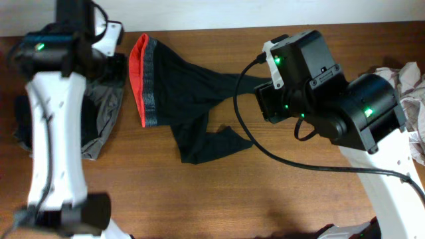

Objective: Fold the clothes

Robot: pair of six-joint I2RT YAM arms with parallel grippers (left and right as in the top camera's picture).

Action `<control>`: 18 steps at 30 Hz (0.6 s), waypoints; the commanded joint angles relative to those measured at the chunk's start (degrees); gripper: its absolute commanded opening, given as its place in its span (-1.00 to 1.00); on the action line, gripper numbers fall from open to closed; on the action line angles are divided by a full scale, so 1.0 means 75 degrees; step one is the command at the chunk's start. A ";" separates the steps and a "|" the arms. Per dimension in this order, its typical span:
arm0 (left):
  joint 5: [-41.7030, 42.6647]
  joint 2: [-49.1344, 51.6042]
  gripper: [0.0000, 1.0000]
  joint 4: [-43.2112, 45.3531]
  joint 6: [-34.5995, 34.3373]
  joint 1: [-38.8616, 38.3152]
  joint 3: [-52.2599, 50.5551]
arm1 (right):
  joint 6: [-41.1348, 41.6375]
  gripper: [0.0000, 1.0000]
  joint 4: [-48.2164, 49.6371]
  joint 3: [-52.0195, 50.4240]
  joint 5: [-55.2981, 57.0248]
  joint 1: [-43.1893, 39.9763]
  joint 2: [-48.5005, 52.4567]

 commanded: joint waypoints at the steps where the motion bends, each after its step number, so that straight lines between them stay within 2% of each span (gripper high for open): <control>1: -0.0586 -0.0997 -0.14 0.0117 -0.0277 0.0020 -0.0469 | 0.0297 0.29 0.0029 -0.0289 0.0478 0.0248 -0.0073; 4: -0.0586 -0.1480 -0.13 0.0691 -0.0341 0.0020 -0.1580 | 0.0300 0.31 0.0213 -0.0863 0.0475 0.0498 -0.0073; 8: -0.0577 -0.1923 0.08 0.2113 -0.0530 0.0020 -0.3727 | 0.0420 0.46 0.0938 -0.2180 0.0187 0.0632 -0.0073; 13: 0.0114 -0.1906 0.15 0.4138 -0.0522 0.0020 -0.5992 | 0.0443 0.65 0.2559 -0.4412 -0.1145 0.0428 -0.0055; 18: 0.0580 -0.1886 0.37 0.6114 -0.0493 0.0020 -0.7600 | 0.0437 0.86 0.3841 -0.6158 -0.2165 0.0012 0.0009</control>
